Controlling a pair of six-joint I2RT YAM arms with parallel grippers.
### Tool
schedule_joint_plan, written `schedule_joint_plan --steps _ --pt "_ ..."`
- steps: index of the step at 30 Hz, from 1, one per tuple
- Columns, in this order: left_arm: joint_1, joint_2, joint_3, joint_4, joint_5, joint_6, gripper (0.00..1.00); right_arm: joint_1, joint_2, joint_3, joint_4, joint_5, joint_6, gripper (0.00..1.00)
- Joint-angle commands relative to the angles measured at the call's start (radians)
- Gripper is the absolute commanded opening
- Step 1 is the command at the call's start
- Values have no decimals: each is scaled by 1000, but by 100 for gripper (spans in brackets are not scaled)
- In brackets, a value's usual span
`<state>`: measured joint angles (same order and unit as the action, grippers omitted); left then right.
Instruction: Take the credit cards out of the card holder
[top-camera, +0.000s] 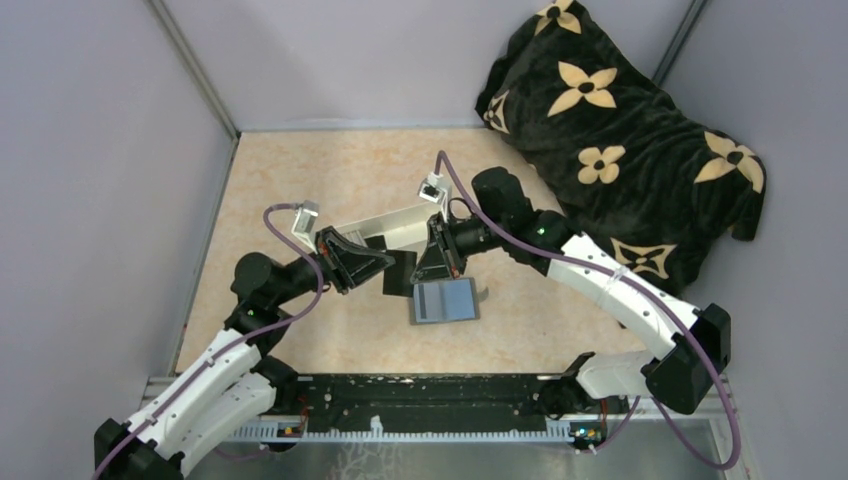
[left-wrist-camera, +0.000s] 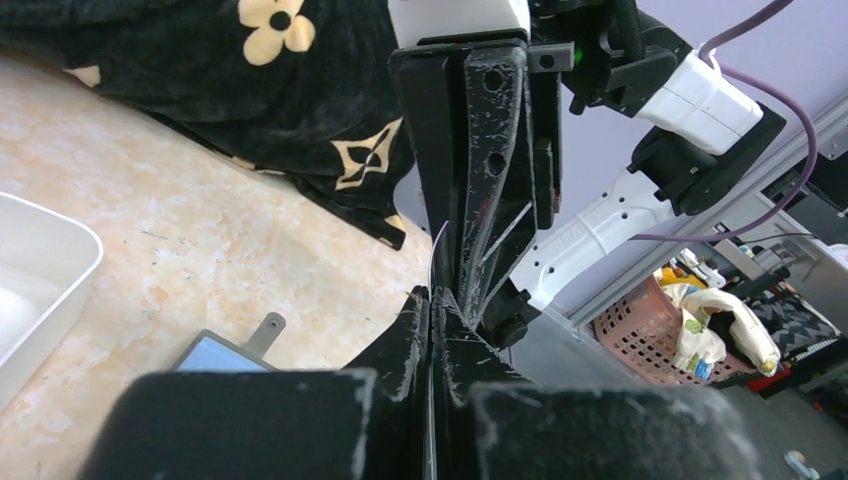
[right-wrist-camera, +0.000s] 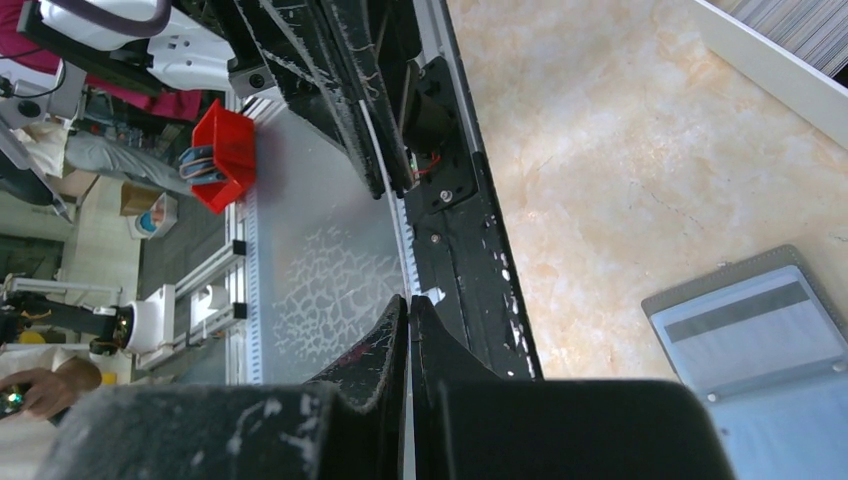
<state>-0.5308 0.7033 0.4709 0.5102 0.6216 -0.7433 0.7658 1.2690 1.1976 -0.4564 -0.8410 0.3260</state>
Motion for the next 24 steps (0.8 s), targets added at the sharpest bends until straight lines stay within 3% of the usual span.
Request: schedule_joint_plan --steps 1,7,13,24 --pt "5 2 -13 54 4 2 0 13 -42 -6 61 -23 10 0" --pt "5 -23 -26 33 -86 -13 0 9 -81 -62 192 55 91 0" --pt "9 -46 -47 44 -182 -49 0 0 -135 -157 382 117 194 28" --pt "15 1 -108 308 -199 -200 0 -29 -185 -260 545 139 249 32"
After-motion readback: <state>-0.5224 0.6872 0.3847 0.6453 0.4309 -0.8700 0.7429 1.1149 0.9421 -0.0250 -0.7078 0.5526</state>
